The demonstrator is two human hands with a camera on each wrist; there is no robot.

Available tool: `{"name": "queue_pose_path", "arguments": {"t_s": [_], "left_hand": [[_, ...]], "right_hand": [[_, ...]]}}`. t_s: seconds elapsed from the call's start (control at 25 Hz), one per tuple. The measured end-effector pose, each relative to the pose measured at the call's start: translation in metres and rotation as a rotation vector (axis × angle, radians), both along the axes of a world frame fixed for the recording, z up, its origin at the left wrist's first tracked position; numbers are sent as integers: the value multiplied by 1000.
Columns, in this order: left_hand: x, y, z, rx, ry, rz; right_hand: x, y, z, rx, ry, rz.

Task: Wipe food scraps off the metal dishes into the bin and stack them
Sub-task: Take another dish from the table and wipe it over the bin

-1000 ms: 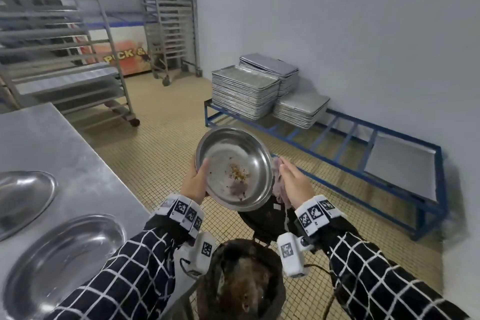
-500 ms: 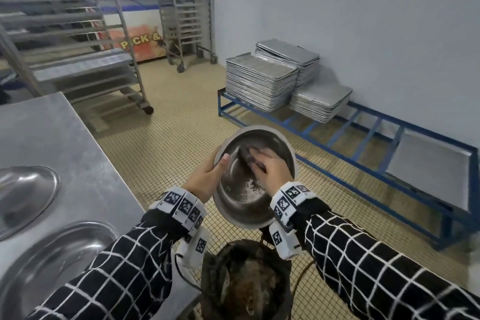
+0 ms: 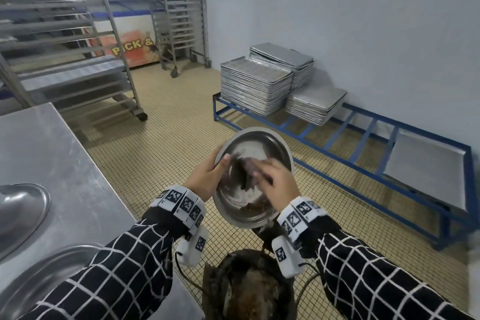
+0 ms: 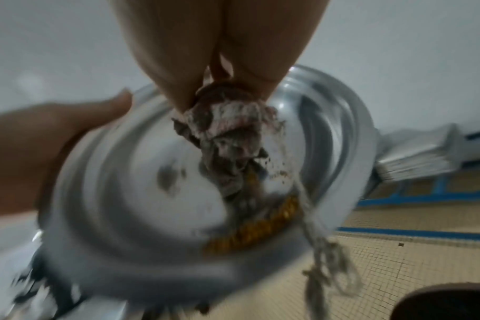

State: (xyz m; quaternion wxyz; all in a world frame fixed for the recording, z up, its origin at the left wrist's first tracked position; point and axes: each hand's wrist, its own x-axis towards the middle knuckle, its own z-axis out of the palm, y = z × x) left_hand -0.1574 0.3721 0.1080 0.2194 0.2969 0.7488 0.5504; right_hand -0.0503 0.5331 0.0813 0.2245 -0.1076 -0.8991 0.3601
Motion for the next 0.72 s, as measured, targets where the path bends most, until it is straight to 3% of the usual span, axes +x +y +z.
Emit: {"name": "queue_pose_path", "arguments": {"t_s": [0.12, 0.36, 0.72], "left_hand": [[-2, 5, 3, 14, 17, -14], [-6, 19, 7, 107, 98, -30], [-17, 30, 4, 72, 447, 75]], "right_hand": [[-9, 33, 6, 165, 103, -124], [-14, 56, -12, 346, -309, 7], [-27, 32, -31, 478, -319, 112]]}}
